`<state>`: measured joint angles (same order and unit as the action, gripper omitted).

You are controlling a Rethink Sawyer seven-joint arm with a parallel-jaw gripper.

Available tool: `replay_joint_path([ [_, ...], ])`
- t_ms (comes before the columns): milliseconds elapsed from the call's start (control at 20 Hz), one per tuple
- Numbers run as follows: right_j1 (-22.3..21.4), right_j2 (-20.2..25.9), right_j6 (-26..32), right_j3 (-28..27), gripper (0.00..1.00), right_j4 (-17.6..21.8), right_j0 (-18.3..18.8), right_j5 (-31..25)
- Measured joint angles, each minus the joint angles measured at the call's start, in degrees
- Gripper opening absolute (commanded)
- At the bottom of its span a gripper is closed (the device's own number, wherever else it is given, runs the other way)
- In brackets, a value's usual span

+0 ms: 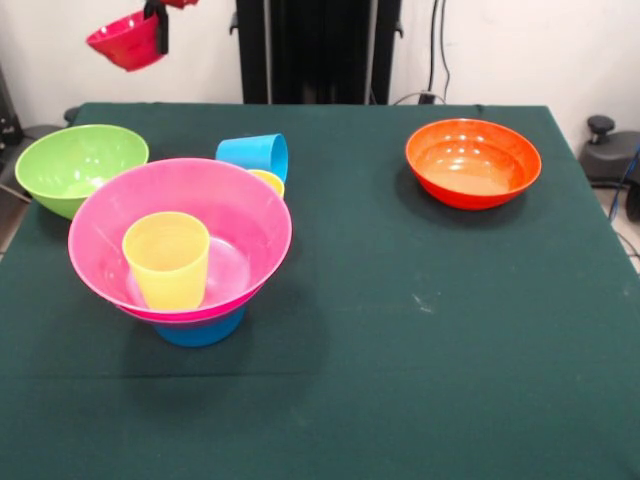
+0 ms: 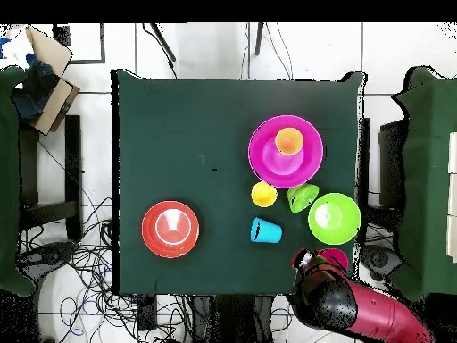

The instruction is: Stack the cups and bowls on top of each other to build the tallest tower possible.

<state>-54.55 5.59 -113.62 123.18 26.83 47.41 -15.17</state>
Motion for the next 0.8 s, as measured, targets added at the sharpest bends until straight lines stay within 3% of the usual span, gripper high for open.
replay_joint_path([
  [450, -2.59, 0.18, 0.0, -2.25, 0.0, -5.76, -7.22, -1.42],
  [800, -1.77, 0.15, 0.0, -10.8, 0.0, -9.64, -11.41, -9.72],
])
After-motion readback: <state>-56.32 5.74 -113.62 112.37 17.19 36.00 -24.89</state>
